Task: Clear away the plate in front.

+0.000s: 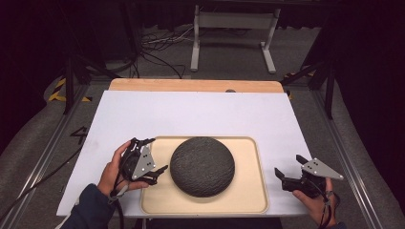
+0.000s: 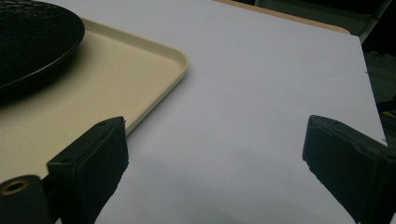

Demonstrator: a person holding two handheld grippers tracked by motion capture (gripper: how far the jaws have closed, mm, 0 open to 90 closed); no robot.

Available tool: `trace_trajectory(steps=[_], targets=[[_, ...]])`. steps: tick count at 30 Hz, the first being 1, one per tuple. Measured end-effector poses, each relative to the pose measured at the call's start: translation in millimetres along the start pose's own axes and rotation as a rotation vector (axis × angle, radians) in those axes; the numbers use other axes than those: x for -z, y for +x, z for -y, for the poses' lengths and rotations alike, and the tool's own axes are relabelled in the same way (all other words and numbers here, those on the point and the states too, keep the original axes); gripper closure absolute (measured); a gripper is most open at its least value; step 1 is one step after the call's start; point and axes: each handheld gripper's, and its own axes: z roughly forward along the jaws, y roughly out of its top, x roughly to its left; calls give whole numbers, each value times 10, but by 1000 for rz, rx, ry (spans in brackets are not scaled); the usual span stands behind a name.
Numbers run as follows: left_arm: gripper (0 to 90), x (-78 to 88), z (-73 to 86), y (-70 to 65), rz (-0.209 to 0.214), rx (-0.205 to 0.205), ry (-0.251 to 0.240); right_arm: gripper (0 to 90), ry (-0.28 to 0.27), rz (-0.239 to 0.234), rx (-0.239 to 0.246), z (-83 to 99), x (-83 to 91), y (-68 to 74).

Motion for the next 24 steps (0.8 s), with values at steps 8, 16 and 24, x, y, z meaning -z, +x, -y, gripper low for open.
trace_trajectory(steps=[8,16,24], targets=[[85,33,156,100,-30,16,53,75,1,0,1,1,-3,-1],[88,85,371,214,-55,51,98,75,2,-1,-1,4,-3,-2],[87,150,539,280,-55,110,113,75,4,1,-4,4,-1,-3]])
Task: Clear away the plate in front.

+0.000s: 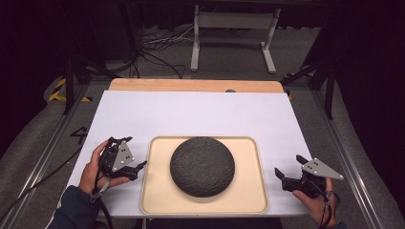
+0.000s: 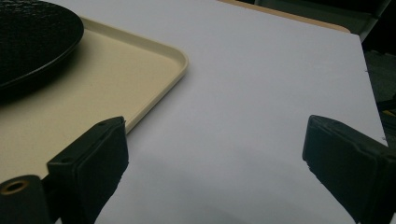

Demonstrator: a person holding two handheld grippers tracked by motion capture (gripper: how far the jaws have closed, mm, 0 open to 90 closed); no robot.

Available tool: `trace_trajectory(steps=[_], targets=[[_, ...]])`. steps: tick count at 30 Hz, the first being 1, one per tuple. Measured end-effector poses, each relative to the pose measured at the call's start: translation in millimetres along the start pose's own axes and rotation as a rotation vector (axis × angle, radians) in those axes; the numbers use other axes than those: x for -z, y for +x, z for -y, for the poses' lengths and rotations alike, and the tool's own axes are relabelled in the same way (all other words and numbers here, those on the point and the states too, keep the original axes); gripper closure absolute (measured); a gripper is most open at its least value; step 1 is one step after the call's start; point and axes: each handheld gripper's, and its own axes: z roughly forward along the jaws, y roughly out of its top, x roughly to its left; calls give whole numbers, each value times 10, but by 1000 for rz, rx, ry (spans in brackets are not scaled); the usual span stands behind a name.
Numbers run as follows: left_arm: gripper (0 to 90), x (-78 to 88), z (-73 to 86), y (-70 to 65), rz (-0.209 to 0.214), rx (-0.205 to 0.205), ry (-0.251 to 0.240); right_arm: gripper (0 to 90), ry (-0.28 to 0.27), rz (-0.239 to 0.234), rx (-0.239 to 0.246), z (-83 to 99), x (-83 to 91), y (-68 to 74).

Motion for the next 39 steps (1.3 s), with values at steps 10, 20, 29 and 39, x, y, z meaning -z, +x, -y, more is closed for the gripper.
trace_trajectory(steps=[10,20,29,39], targets=[[67,62,257,74,19,102,9,75,1,0,2,-2,-3,2],[59,154,487,97,34,217,-9,74,5,1,1,-2,-5,8],[61,241,597,72,80,312,-57,75,4,1,0,-1,-6,5],[51,285,623,41,128,345,-98,75,6,1,-1,0,-6,2]])
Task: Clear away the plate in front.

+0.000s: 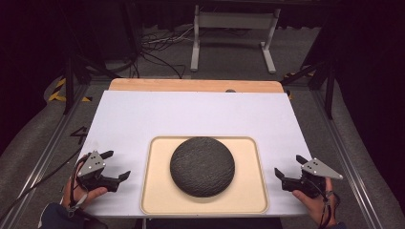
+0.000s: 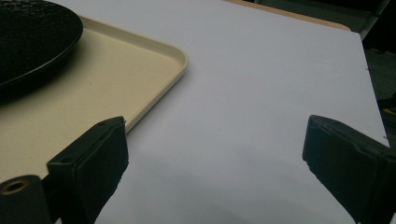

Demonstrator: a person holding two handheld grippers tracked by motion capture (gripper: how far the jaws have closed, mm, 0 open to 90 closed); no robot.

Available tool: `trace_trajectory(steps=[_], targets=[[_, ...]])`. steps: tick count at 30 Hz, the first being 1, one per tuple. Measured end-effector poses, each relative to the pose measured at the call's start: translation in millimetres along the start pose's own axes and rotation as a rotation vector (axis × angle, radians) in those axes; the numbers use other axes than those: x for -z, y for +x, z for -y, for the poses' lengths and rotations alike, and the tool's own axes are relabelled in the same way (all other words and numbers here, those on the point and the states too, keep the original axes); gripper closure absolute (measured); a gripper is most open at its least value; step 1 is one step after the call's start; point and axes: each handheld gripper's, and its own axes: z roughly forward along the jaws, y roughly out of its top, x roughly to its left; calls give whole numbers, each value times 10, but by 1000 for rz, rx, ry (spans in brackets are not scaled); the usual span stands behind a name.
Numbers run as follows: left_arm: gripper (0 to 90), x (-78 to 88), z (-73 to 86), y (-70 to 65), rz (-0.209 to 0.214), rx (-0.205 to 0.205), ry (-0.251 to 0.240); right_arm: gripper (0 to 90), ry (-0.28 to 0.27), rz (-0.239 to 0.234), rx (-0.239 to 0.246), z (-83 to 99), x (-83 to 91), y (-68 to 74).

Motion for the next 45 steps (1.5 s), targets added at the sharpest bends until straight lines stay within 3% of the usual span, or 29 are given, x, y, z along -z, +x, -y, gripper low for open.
trace_trajectory(steps=[5,45], targets=[[51,-6,-11,-16,-2,-20,10,74,-1,0,3,0,1,1],[53,-49,-33,-47,-1,-46,41,75,-7,-2,0,0,2,-7]])
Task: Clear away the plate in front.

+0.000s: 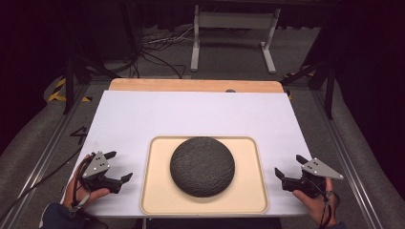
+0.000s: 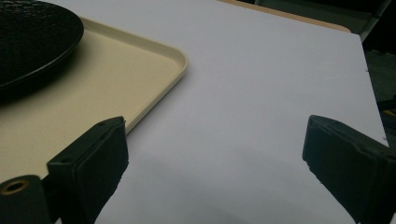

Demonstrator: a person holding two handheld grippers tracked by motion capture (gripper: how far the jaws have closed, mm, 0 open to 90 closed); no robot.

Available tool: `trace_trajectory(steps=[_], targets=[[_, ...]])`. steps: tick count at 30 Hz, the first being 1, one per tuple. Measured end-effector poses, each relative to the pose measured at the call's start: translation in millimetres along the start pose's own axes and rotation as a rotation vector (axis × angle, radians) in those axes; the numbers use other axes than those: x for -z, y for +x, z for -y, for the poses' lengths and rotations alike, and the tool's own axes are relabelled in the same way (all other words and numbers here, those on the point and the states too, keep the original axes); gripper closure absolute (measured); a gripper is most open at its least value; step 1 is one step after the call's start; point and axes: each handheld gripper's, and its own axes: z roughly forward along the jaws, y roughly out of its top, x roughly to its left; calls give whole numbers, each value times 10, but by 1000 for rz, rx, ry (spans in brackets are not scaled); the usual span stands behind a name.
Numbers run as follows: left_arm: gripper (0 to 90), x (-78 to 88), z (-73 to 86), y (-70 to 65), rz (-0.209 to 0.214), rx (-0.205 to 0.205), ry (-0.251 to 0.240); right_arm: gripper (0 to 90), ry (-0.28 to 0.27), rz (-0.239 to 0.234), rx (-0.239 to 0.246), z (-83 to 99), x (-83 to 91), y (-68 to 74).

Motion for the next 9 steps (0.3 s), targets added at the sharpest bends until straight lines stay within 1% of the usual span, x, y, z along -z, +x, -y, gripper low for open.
trace_trajectory(steps=[9], targets=[[53,-32,-25,-1,-2,-10,5,74,-1,1,-8,9,6,-16]])
